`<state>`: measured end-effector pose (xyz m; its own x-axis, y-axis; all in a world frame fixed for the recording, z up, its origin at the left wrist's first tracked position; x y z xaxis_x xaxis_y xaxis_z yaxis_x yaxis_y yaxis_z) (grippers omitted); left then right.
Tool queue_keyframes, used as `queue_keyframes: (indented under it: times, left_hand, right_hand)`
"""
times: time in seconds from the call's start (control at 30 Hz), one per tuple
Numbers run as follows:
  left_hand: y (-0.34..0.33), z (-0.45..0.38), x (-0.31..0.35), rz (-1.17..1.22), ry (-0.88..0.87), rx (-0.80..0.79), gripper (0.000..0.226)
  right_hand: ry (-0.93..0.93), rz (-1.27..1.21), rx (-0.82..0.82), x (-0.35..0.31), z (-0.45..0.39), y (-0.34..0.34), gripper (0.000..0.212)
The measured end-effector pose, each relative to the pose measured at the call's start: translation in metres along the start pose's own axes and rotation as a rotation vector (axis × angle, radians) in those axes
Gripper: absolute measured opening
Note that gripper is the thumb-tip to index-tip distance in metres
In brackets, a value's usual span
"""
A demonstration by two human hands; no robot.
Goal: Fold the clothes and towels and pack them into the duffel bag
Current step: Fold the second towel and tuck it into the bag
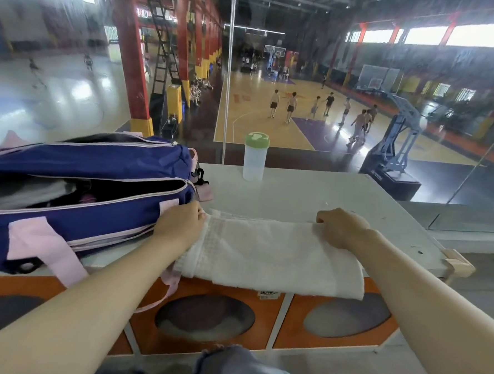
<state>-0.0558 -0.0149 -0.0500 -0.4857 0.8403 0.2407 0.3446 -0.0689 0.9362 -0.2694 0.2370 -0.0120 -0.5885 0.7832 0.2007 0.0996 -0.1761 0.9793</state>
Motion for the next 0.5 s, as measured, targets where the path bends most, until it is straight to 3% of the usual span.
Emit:
queue_keyframes:
  times: [0.17, 0.3, 0.37, 0.43, 0.5]
  left_hand:
    - [0.002, 0.003, 0.012, -0.184, -0.112, 0.056, 0.036]
    - [0.009, 0.004, 0.038, -0.297, -0.355, 0.118, 0.033]
    - [0.009, 0.011, 0.057, -0.078, -0.427, 0.013, 0.027]
    - [0.001, 0.023, 0.076, 0.136, -0.435, -0.199, 0.039]
    - [-0.007, 0.032, 0.086, 0.114, -0.451, -0.341, 0.052]
  right_hand:
    - [-0.062, -0.071, 0.183, -0.004, 0.004, -0.029, 0.034]
    - [-0.123, -0.145, 0.288, -0.002, 0.010, -0.034, 0.044]
    - [-0.146, -0.189, 0.276, -0.001, 0.012, -0.030, 0.047]
    - [-0.182, -0.279, 0.284, 0.004, 0.017, -0.026, 0.046]
    - [-0.243, -0.378, 0.332, 0.013, 0.026, -0.022, 0.041]
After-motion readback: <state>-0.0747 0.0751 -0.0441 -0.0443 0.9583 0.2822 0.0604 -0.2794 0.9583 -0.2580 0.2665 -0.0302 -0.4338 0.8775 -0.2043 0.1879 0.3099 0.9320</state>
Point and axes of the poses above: each hand's wrist, its own z-axis away from the middle knuckle, its own y-axis out of the back of the hand, x = y × z, the point moved 3 cm from there along -z, towards the middle knuckle, and after that the axes turned 7 degrees about -y, right-handed, at the moved point
